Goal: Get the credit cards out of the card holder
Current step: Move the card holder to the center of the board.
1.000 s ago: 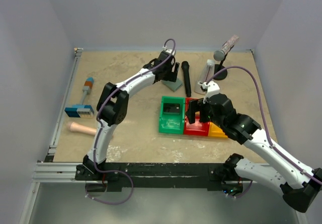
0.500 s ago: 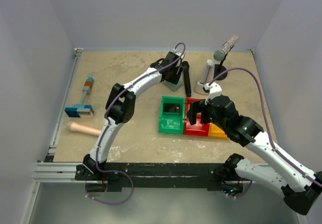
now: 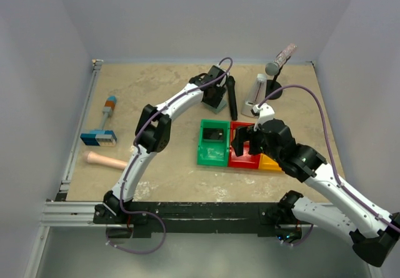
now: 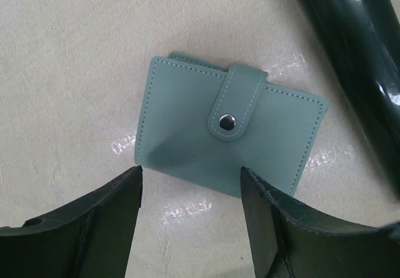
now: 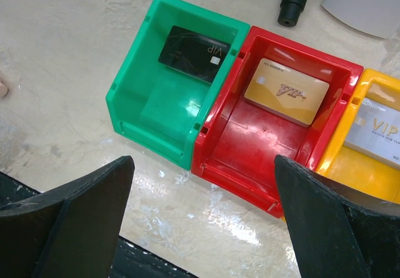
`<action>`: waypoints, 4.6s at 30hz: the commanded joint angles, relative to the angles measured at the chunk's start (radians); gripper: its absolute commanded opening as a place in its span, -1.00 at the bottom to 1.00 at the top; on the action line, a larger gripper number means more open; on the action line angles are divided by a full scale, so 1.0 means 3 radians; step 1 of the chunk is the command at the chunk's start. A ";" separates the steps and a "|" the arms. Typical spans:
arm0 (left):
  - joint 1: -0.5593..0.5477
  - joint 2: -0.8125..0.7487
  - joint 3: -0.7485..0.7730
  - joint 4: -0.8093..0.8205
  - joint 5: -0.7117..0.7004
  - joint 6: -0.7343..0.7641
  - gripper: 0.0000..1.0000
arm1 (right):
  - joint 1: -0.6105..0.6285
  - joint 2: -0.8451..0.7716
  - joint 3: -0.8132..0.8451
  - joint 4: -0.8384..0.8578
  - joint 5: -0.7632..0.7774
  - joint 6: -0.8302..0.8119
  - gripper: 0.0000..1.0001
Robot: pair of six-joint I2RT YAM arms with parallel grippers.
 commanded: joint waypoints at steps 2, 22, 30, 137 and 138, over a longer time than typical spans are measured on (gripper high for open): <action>0.0038 0.0002 0.0037 -0.0171 -0.0122 0.0095 0.34 | -0.0006 -0.0055 -0.0015 0.0053 -0.0025 0.0051 0.98; 0.0590 -0.0688 -0.1214 0.0018 -0.0224 -0.0237 0.23 | -0.0001 -0.0076 -0.0041 0.0033 0.0000 0.0091 0.98; 0.0626 -0.1435 -0.1896 0.0555 -0.0470 -0.0355 0.31 | -0.0006 -0.0076 -0.0020 0.0028 0.0046 0.0076 0.98; -0.0146 -0.4242 -0.4999 0.0458 -0.0081 -0.2242 0.88 | 0.0290 0.0425 -0.0148 0.0150 0.0036 0.0189 0.85; -0.0116 -0.4283 -0.5055 0.0494 -0.0081 -0.2237 0.86 | 0.0352 0.0466 -0.0118 0.0150 0.0066 0.0189 0.85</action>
